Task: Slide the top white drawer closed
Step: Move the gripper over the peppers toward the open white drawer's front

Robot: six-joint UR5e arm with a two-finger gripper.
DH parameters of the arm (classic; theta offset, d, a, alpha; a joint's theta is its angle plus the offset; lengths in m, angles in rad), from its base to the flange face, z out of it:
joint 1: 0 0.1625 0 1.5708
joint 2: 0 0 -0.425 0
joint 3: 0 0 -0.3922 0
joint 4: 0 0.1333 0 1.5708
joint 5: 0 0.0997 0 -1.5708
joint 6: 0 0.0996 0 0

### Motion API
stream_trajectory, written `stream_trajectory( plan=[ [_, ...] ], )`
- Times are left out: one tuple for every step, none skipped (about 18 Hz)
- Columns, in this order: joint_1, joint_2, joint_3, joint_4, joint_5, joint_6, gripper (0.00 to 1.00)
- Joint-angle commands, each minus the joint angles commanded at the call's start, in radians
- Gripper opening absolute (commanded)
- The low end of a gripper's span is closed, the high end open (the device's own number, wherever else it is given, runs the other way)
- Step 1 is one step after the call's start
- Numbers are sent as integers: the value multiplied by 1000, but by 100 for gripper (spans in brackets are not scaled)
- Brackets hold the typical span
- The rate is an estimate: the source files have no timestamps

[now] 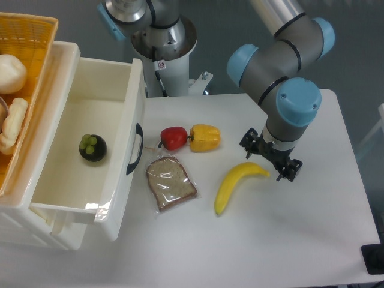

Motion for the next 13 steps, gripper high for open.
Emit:
stream_trajectory(
  plan=[
    [0, 0, 0, 0, 2, 2, 100],
    [0, 0, -6, 0, 0, 0, 100],
    [3, 0, -5, 0, -3, 0, 100],
    [5, 2, -5, -2, -6, -2, 100],
    [2, 2, -8, -2, -9, -12, 100],
    [-2, 0, -17, -2, -11, -23, 100],
    [-3, 2, -34, -2, -11, -34, 100],
    [0, 3, -53, 0, -11, -34, 100],
    [0, 5, -75, 2, -12, -34, 100],
    [-3, 18, -89, 0, -12, -35, 100],
    [-6, 38, -110, -2, -8, -38, 100],
    [-5, 55, -136, -2, -12, -52, 100],
    [-2, 67, -155, -3, -15, -83, 100]
  ],
)
